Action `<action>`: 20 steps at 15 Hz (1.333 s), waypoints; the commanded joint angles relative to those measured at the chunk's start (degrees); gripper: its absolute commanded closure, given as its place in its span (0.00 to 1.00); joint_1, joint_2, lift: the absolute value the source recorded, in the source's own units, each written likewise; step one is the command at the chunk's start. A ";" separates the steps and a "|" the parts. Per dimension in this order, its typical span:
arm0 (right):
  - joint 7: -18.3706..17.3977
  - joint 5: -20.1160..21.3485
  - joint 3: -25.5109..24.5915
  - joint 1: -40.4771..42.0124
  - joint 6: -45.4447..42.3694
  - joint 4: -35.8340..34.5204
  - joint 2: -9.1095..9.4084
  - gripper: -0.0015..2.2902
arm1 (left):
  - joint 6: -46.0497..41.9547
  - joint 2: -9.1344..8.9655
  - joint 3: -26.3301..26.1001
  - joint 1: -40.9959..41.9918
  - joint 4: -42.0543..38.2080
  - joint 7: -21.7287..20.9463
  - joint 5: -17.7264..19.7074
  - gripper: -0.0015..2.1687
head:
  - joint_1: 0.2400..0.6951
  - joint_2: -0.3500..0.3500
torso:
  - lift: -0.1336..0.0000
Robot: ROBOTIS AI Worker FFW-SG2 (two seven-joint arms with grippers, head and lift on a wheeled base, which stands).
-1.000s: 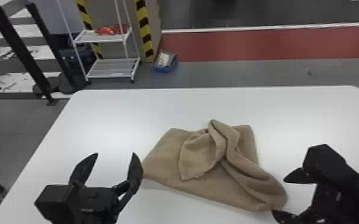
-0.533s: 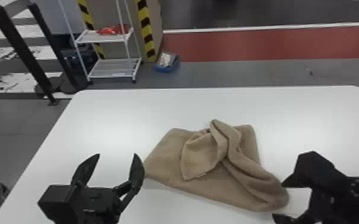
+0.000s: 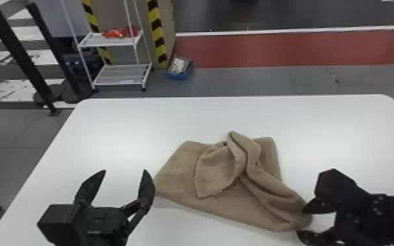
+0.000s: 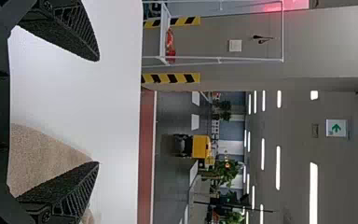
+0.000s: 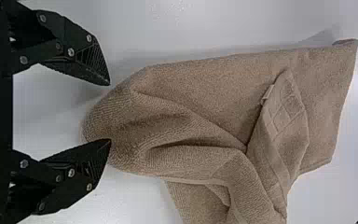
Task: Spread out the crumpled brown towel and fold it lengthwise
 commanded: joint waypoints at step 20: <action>0.27 -25.57 -15.77 -14.21 27.06 4.55 2.97 0.58 | 0.01 -0.41 -0.44 0.14 -0.60 -0.17 -0.07 0.04 | 1.00 0.52 | 0.07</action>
